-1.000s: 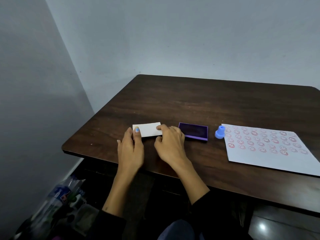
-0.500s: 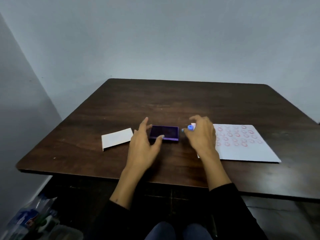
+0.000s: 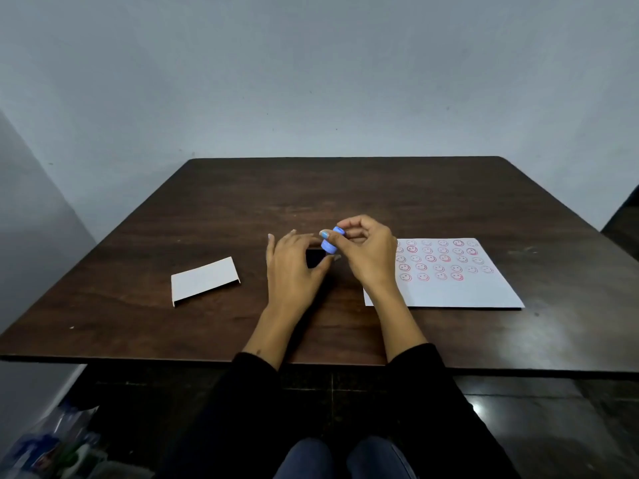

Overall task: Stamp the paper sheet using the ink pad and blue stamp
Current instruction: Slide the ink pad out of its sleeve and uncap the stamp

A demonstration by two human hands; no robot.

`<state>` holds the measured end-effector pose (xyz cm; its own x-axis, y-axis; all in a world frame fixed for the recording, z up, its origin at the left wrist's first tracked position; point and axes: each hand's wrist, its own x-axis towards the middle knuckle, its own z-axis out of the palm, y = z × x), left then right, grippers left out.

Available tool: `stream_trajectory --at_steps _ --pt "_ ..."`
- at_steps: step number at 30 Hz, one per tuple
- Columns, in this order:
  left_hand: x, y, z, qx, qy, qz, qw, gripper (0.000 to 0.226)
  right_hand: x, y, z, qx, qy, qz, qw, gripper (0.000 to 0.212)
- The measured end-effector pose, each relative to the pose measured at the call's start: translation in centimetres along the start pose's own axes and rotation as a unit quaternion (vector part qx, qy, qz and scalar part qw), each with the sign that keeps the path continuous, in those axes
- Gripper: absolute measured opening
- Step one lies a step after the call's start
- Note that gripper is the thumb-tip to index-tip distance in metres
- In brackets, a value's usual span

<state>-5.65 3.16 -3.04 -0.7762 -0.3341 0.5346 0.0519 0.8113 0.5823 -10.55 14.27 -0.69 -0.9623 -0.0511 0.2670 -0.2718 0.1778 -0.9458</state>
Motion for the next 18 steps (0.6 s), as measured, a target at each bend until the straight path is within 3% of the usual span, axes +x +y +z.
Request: stream_trajectory --at_steps 15,18 --pt "-0.29 -0.15 0.01 0.024 -0.012 0.04 0.999 0.025 0.29 0.69 -0.52 0.102 -0.06 0.039 0.992 0.017" --pt "-0.41 -0.15 0.1 0.041 -0.043 0.038 0.998 0.026 0.39 0.61 -0.58 0.152 -0.058 0.051 0.985 0.016"
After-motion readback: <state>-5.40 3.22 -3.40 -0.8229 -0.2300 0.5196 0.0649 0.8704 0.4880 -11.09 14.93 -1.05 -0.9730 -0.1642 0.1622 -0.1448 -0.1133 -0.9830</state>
